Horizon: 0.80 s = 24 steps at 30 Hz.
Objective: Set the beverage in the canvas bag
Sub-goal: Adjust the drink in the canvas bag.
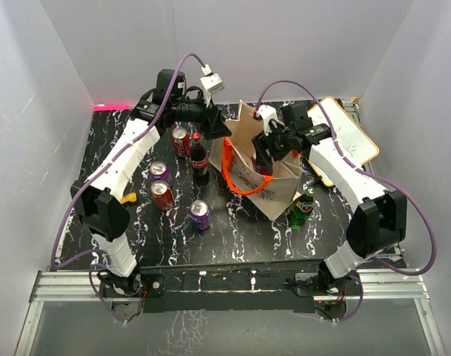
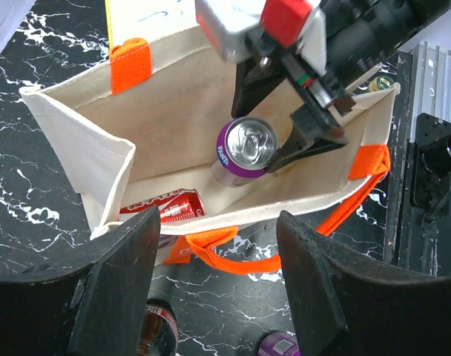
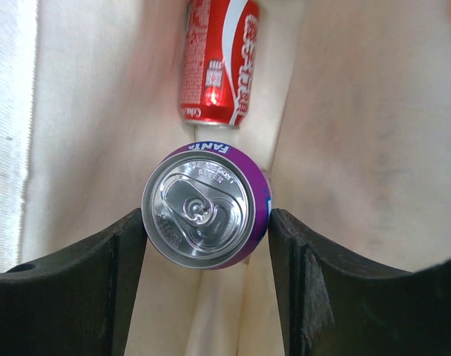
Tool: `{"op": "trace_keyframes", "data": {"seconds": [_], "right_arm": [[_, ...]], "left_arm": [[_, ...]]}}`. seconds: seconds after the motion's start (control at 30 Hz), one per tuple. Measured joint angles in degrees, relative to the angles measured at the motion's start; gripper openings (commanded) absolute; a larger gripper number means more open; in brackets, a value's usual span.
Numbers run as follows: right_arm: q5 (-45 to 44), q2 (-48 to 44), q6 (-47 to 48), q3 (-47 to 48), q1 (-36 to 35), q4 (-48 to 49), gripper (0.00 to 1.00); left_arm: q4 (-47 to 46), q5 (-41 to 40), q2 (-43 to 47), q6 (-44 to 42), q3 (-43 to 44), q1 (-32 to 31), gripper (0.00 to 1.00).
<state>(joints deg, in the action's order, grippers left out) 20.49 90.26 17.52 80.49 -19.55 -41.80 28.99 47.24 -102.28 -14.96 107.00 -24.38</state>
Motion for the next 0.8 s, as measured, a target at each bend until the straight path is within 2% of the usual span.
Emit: {"op": "trace_keyframes", "data": {"seconds": [0.3, 0.57, 0.8], "right_arm": [[-0.07, 0.24, -0.79, 7.19, -0.11, -0.44, 0.08], [-1.68, 2.97, 0.04, 7.06, -0.70, -4.72, 0.08], [-1.05, 3.56, 0.48, 3.26, -0.70, -4.17, 0.08]], "left_arm": [[-0.68, -3.50, 0.07, 1.75, -1.16, 0.00, 0.61], [-1.51, -5.31, 0.07, 2.82, -1.53, 0.00, 0.61], [-1.99, -5.55, 0.07, 3.37, -1.70, 0.00, 0.62]]}}
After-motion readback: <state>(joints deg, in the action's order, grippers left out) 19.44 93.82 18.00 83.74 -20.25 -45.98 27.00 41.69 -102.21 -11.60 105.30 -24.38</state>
